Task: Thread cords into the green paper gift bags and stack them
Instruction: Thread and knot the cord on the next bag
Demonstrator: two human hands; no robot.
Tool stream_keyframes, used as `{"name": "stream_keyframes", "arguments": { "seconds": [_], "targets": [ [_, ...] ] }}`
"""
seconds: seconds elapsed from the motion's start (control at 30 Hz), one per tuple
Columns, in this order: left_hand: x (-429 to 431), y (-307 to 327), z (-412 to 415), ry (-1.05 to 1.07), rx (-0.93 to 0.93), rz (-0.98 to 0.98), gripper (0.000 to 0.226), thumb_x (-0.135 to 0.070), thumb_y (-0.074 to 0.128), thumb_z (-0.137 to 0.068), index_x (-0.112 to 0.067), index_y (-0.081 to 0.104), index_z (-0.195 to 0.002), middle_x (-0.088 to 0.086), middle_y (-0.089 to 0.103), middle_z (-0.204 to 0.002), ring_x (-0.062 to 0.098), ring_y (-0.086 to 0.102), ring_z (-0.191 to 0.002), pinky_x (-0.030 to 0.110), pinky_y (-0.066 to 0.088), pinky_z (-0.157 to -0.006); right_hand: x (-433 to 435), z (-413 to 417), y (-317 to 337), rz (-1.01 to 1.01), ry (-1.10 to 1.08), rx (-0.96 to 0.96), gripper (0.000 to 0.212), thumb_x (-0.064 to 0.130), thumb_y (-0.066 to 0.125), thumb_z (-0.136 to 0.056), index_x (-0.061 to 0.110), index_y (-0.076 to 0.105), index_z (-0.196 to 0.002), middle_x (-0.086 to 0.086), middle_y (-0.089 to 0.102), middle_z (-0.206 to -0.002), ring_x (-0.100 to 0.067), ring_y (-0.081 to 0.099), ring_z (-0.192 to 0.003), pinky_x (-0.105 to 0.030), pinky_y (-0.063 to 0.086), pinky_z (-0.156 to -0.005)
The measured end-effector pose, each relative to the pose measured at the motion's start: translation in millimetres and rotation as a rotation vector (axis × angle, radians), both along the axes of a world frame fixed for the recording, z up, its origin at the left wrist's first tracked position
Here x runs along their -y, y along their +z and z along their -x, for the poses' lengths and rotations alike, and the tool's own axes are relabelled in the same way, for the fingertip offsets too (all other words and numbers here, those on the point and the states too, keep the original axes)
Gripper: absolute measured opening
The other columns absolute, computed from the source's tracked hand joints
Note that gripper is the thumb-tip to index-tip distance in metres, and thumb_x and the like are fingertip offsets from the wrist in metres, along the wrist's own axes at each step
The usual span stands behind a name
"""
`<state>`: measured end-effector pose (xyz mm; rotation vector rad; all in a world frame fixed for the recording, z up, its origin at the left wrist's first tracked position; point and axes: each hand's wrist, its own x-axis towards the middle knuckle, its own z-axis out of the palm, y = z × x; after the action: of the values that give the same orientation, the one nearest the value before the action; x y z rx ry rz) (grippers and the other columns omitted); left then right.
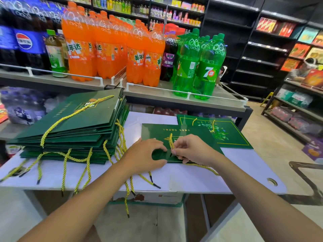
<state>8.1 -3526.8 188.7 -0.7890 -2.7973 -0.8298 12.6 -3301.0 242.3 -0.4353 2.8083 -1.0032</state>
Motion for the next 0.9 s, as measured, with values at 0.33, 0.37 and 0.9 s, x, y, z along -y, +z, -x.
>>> {"name": "stream_keyframes", "arguments": {
  "seconds": [0.33, 0.37, 0.9],
  "targets": [
    [1, 1, -1, -0.002, 0.019, -0.102, 0.036, -0.056, 0.064, -0.091, -0.041, 0.065, -0.125, -0.023, 0.063, -0.131, 0.008, 0.055, -0.125, 0.036, 0.049, -0.099, 11, 5, 15, -0.24, 0.078, -0.155, 0.009, 0.029, 0.073, -0.094, 0.028, 0.08, -0.088, 0.018, 0.069, -0.076, 0.007, 0.057, -0.064, -0.018, 0.04, -0.062],
    [1, 2, -1, -0.006, 0.014, -0.107, 0.036, -0.056, 0.063, -0.092, -0.041, 0.065, -0.125, -0.023, 0.063, -0.129, 0.008, 0.056, -0.123, 0.036, 0.05, -0.098, 11, 5, 16, -0.258, 0.077, -0.168, 0.009, 0.031, 0.073, -0.094, 0.03, 0.08, -0.088, 0.015, 0.071, -0.082, 0.005, 0.058, -0.068, -0.021, 0.043, -0.065],
    [-2, 2, 1, 0.013, -0.031, -0.147, 0.029, -0.05, 0.046, -0.106, -0.04, 0.073, -0.111, -0.019, 0.068, -0.094, 0.007, 0.06, -0.081, 0.03, 0.046, -0.068, 5, -4, 22, -0.367, 0.149, -0.208, 0.021, 0.045, 0.058, -0.099, 0.037, 0.077, -0.099, 0.008, 0.063, -0.09, -0.011, 0.058, -0.078, -0.042, 0.051, -0.071]
  ]
}}
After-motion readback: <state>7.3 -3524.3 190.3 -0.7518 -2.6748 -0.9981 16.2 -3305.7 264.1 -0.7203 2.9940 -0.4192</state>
